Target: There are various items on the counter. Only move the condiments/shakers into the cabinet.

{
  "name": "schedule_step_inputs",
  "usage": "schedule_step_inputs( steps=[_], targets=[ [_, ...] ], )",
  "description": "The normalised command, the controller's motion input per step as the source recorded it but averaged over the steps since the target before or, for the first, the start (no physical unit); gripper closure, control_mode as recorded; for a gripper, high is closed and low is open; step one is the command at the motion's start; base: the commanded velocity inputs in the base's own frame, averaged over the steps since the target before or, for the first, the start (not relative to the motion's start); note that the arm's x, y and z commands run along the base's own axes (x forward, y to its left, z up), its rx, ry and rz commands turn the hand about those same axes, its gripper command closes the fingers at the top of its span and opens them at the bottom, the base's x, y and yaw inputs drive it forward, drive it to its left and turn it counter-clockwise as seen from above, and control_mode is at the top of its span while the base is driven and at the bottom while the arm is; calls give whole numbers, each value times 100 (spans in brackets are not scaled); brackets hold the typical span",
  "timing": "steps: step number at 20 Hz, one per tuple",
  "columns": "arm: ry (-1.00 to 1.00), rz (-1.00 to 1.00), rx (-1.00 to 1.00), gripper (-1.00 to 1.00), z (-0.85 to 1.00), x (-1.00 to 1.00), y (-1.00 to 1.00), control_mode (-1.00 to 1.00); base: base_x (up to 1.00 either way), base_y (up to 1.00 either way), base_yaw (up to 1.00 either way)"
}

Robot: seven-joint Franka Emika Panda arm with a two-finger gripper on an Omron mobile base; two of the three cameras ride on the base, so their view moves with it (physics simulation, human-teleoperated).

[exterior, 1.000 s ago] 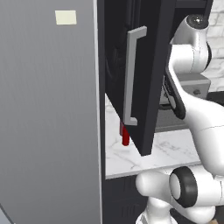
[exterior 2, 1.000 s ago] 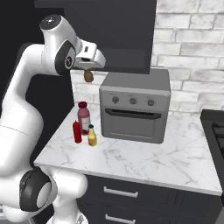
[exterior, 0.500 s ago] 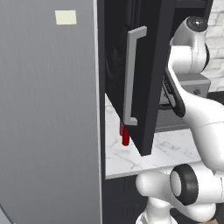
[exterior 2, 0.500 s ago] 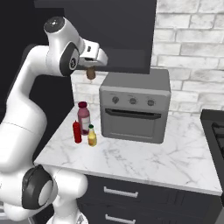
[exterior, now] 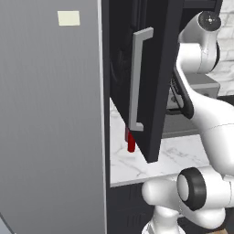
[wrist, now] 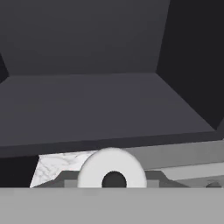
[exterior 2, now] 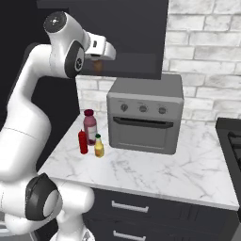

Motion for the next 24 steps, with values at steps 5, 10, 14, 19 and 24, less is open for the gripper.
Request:
schedule_step_inputs(
  steps=[5, 10, 14, 19, 24],
  targets=[
    [-4, 0, 0, 100, 6, 1, 0, -100, 0, 0, 0],
    [0, 0, 0, 100, 0, 10, 0, -100, 0, 0, 0],
    [0, 0, 0, 100, 0, 18, 0, -100, 0, 0, 0],
    [0, 0, 0, 100, 0, 30, 0, -100, 0, 0, 0],
    [0, 0, 0, 100, 0, 40, 0, -100, 0, 0, 0]
  ],
)
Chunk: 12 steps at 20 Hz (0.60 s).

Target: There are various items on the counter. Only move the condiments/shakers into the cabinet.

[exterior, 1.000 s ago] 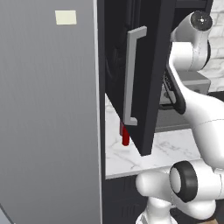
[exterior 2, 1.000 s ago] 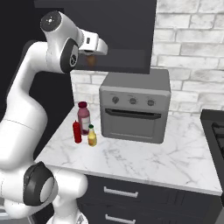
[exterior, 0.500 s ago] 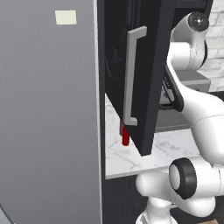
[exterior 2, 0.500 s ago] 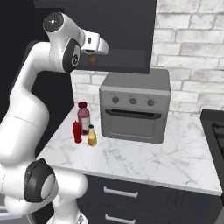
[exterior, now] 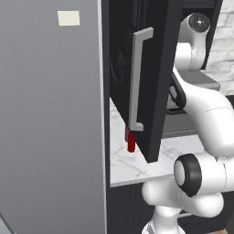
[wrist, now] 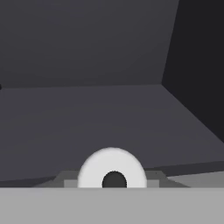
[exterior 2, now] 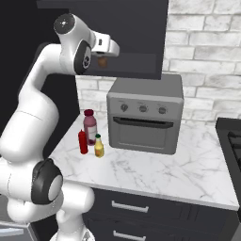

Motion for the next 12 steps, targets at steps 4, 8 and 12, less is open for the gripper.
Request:
schedule_step_inputs(
  steps=[4, 8, 12],
  targets=[
    [0, 0, 0, 100, -2, 46, 0, -100, 0, 0, 0],
    [0, 0, -2, 100, -11, 46, 0, -100, 0, 0, 0],
    [0, 0, 0, 100, -5, 31, 0, -100, 0, 0, 0]
  ],
)
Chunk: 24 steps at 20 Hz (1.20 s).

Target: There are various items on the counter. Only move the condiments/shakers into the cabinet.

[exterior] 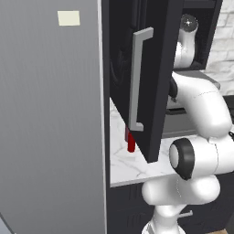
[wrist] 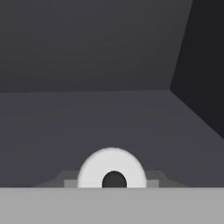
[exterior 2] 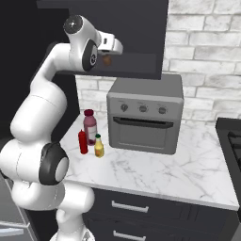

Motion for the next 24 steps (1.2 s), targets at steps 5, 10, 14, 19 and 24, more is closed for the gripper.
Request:
schedule_step_inputs(
  steps=[5, 10, 14, 19, 24],
  targets=[
    [0, 0, -2, 100, -16, 25, 0, -100, 0, 0, 0],
    [0, 0, -2, 100, -9, 25, 0, -100, 0, 0, 0],
    [0, 0, -2, 100, -7, 33, 0, -100, 0, 0, 0],
    [0, 0, -2, 100, -6, 28, 0, -100, 0, 0, 0],
    [0, 0, -1, 100, -8, 16, 0, -100, 0, 0, 0]
  ],
)
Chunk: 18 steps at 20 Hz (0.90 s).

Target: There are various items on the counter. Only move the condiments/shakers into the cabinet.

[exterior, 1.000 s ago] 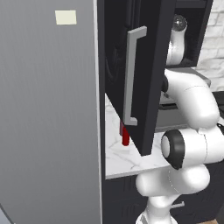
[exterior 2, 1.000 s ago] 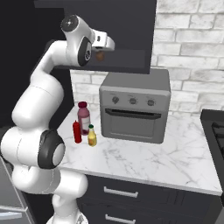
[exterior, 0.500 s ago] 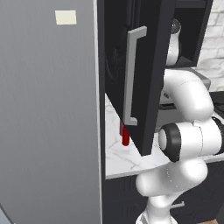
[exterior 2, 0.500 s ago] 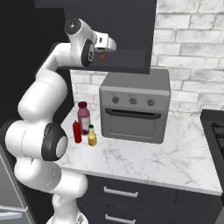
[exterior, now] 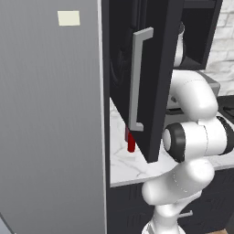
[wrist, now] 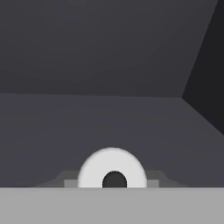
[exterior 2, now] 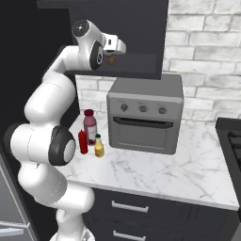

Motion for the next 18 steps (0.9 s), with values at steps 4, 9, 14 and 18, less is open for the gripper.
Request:
schedule_step_inputs(
  steps=[4, 9, 14, 18],
  targets=[
    [0, 0, -2, 100, -11, 9, 0, -100, 0, 0, 0],
    [-1, 0, -1, -100, -6, 6, 0, -100, 0, 0, 0],
    [-1, 0, 0, -100, -3, 5, 0, -100, 0, 0, 0],
    [-2, 0, 0, -100, -9, 14, 0, -100, 0, 0, 0]
  ],
)
